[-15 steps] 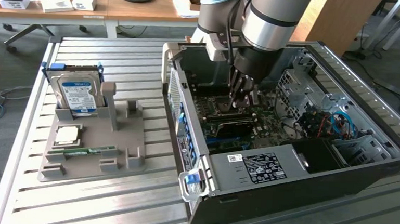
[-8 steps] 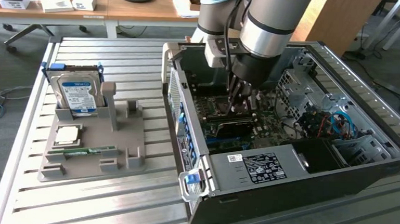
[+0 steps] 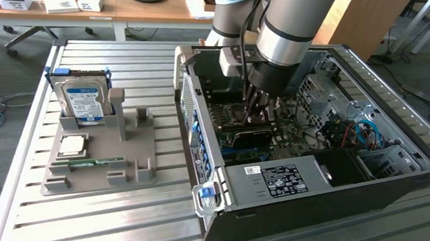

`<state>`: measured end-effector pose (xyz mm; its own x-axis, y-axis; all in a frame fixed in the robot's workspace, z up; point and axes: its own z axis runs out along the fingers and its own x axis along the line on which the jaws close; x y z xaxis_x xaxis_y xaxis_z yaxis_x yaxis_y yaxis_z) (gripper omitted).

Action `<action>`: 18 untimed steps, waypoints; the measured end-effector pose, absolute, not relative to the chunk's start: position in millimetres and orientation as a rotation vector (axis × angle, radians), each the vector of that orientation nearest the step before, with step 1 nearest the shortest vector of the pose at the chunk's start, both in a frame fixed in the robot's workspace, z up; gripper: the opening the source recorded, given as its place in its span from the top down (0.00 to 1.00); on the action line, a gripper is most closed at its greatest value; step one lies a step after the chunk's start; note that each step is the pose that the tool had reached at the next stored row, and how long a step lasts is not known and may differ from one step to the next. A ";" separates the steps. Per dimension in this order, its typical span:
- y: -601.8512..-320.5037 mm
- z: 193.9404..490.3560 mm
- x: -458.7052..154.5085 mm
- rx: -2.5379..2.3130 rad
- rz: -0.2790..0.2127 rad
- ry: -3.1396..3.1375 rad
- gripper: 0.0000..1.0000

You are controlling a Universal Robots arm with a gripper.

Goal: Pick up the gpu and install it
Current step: 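Press down on the gpu until it lock into place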

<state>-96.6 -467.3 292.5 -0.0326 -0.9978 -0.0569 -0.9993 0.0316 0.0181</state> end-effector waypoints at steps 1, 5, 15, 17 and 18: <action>-467.3 292.4 -96.6 -2.165 0.082 2.236 0.89; -467.2 288.3 -96.6 -2.165 0.082 2.235 0.89; -467.2 279.3 -93.3 -2.165 0.082 2.236 0.89; -466.7 279.0 -93.3 -2.165 0.082 2.236 0.89; -465.7 278.7 -93.3 -2.165 0.082 2.236 0.89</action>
